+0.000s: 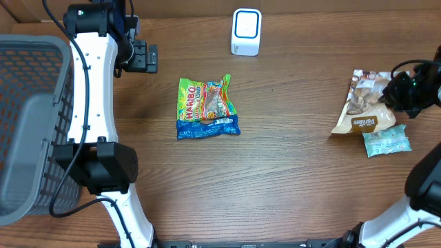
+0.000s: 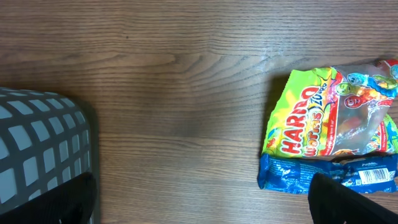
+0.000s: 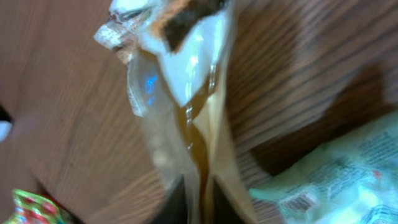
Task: Scan the item barcode
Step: 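Carry the cookie bag right and set it down beside the green packet, then reach the right gripper to the blue bar and pull it from the Haribo bag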
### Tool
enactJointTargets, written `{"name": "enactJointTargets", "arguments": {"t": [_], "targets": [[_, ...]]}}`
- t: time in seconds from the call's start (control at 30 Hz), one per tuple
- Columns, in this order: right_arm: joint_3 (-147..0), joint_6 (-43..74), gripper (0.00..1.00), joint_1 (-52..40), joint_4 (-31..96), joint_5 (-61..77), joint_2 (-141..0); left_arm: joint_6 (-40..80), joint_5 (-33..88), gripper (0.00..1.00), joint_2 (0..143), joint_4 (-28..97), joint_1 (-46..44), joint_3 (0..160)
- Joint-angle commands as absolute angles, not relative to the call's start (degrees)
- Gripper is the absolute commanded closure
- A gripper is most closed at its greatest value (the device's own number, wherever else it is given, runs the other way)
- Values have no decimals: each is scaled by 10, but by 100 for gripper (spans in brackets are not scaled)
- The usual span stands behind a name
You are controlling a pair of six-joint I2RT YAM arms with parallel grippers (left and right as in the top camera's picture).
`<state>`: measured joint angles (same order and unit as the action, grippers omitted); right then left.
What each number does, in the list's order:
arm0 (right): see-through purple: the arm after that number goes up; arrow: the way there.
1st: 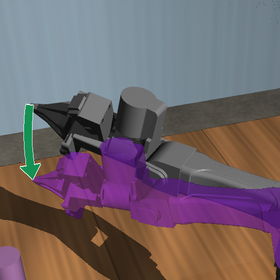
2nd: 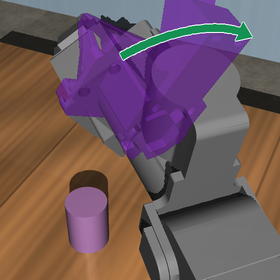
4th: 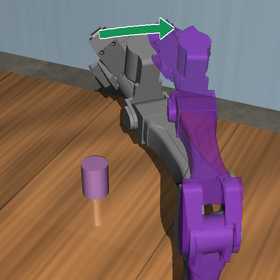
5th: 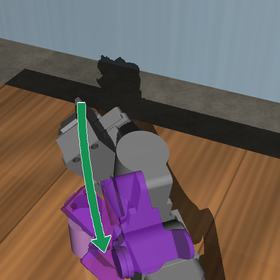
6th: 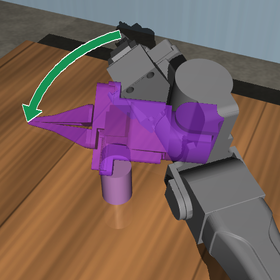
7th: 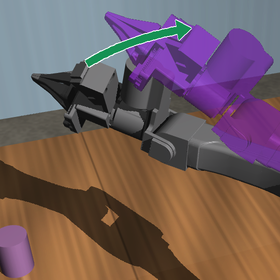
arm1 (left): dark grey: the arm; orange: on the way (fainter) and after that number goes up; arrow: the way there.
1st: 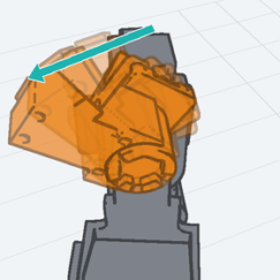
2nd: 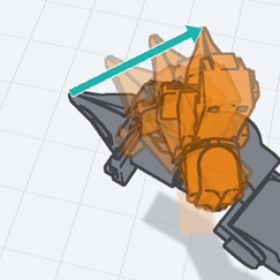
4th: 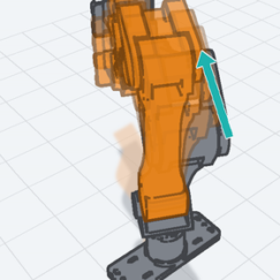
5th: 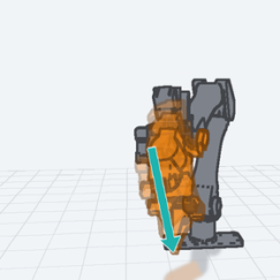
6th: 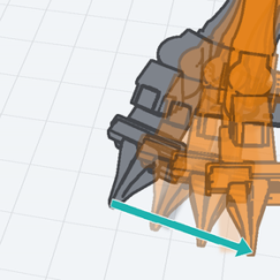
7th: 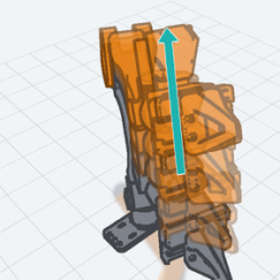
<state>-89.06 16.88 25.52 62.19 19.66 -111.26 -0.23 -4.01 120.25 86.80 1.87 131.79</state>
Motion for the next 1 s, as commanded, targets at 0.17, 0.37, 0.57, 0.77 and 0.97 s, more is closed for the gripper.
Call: {"name": "enactJointTargets", "arguments": {"t": [0.17,0.37,0.57,0.77,0.97], "targets": [[-922,136,48,260,634,254,-1099,-13,-34,0,1207,867,15,1322],[-1008,114,47,243,706,249,-1069,-13,-34,0,1207,867,15,1322],[-1076,102,47,171,754,245,-1051,-13,-34,0,1207,867,15,1322],[-1046,121,46,28,703,245,-1063,-13,-34,0,1207,867,15,1322],[-948,193,50,-130,581,245,-1079,-13,-34,0,1207,867,15,1322]]}}
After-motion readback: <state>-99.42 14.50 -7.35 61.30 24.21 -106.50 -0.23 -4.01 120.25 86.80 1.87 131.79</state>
